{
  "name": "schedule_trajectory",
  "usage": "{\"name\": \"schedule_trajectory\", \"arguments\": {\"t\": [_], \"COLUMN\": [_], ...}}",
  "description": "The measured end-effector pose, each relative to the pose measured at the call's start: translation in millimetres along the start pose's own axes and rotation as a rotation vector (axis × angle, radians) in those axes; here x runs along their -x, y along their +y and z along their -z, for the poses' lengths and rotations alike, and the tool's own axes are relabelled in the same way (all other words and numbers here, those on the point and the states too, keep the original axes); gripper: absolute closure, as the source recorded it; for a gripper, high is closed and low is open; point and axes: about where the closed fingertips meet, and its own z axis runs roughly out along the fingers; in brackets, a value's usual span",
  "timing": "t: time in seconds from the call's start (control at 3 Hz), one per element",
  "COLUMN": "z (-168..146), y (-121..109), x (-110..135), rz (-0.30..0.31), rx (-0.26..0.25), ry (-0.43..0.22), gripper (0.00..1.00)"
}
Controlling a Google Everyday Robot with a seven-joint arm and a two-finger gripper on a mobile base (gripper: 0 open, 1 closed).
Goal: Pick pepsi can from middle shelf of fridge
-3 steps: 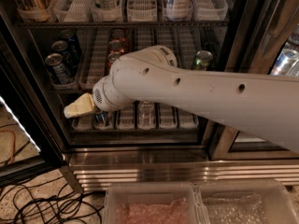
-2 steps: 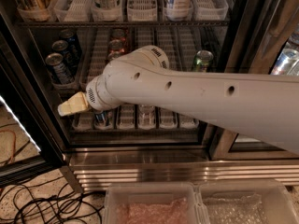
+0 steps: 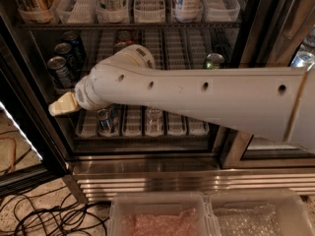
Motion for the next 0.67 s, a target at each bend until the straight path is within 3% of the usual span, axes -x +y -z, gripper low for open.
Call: {"name": "schedule_trajectory", "arguments": {"t": [0.67], "z": [-10], "y": [21], "x": [27], "rz": [0.060], "rx": [0.009], "ry": [-0.026], "gripper": [0.16]}}
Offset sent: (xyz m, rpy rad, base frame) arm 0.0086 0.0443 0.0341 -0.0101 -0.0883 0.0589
